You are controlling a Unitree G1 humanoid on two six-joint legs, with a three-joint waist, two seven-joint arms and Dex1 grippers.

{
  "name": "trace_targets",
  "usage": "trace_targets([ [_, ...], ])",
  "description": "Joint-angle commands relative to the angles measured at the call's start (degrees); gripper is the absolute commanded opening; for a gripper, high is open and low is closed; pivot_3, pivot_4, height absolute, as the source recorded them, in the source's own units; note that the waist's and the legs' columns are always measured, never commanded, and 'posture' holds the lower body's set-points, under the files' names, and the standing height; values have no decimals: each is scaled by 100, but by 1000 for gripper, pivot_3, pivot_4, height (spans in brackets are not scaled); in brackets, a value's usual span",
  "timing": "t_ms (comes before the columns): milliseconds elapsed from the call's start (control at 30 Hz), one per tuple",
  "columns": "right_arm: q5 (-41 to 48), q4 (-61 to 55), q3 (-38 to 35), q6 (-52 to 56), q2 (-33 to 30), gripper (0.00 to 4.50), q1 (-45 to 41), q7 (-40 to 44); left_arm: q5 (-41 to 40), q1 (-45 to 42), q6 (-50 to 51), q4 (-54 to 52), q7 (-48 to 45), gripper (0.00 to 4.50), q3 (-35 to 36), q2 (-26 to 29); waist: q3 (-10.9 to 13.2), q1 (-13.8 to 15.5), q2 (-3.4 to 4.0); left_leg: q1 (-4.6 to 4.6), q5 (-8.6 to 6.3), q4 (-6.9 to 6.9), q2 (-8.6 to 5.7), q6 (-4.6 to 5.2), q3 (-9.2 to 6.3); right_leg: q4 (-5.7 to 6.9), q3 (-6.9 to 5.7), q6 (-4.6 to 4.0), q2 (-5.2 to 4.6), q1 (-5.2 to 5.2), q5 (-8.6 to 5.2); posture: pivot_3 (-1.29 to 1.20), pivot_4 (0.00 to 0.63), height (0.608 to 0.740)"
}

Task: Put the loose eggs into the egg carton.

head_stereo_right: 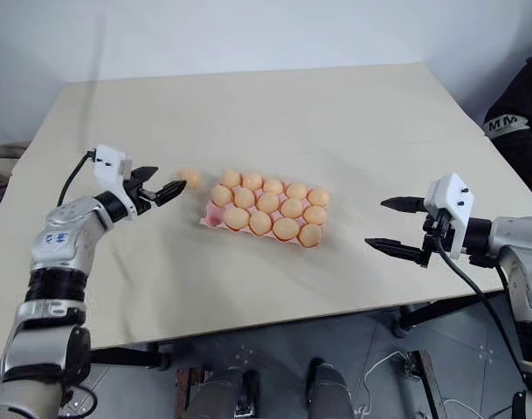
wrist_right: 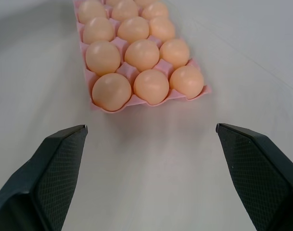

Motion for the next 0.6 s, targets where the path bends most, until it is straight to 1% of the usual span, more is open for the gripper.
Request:
trace_targets([
  [33, 145, -241, -251, 36, -52, 4500, 69, -84, 246, -498, -676, 904, -44, 4491, -42, -58, 0, 2, -1, 0, -1, 0, 0, 2, 1, 1, -1, 0, -1, 0, 0, 0, 150, 740],
  [167, 189, -389, -361, 77, -74, 4500, 240, -169, 479, -1073, -1181, 1988, 29, 4491, -108, -207, 1, 9, -2, -1, -3, 0, -2, 6, 5, -2, -5, 2, -6, 0, 1, 0, 150, 740],
  [267, 209, -477, -414, 111, -72, 4500, 324, -223, 617, -1356, -1508, 2520, 112, 4491, -107, -315, 1, 12, -2, -1, -7, 0, -4, 1, 5, -2, -6, 4, -10, 0, 2, 0, 150, 740],
  [433, 230, -547, -464, 127, -61, 4500, 395, -299, 777, -1707, -1635, 3078, 395, 4491, -59, -443, 2, 11, -4, -1, -12, 1, -8, -4, 5, -2, -5, 8, -13, 0, 5, 0, 150, 740],
  [600, 260, -648, -522, 120, -60, 4500, 545, -357, 870, -1861, -1627, 3353, 610, 4491, -14, -556, 3, 10, -5, -1, -6, 1, -9, 8, 6, -2, -5, 9, -13, 0, 5, 0, 150, 740],
])
